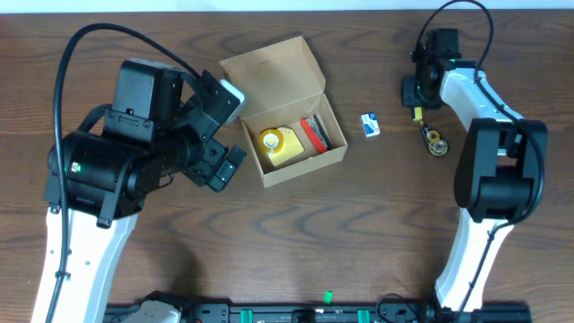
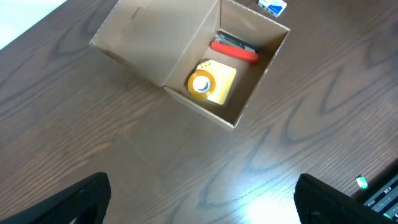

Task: Pack container
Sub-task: 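Lower right gripper and grasp the yellow highlighter, then carry the highlighter left over the box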

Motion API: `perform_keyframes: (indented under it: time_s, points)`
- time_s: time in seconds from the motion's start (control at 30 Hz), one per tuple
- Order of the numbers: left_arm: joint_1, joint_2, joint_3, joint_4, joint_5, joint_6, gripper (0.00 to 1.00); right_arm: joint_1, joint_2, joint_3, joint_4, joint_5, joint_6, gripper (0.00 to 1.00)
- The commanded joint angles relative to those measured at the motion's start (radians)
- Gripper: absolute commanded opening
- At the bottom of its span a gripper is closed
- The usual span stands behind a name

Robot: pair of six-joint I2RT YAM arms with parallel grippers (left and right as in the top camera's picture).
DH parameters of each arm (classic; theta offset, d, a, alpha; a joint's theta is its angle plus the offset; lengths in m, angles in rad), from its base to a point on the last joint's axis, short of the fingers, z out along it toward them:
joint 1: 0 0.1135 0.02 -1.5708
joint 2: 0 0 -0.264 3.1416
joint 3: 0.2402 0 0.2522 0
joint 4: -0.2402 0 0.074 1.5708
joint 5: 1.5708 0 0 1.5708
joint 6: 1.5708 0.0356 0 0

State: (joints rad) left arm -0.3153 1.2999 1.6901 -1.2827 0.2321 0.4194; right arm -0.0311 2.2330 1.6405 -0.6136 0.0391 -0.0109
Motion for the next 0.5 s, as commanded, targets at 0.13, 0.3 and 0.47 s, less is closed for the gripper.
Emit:
perform_keyframes:
  time_s: [0.13, 0.3, 0.47]
  points:
    - [0.001, 0.001, 0.016, -0.003, -0.006, 0.007, 0.95, 0.045, -0.182, 0.041, -0.023, -0.022, -0.066, 0.01]
    - [0.001, 0.001, 0.016, -0.003, -0.006, 0.007, 0.95, 0.118, -0.308, 0.041, -0.069, -0.065, -0.230, 0.01]
    - [0.001, 0.001, 0.016, -0.003, -0.006, 0.007, 0.95, 0.230, -0.393, 0.041, -0.127, -0.170, -0.399, 0.01]
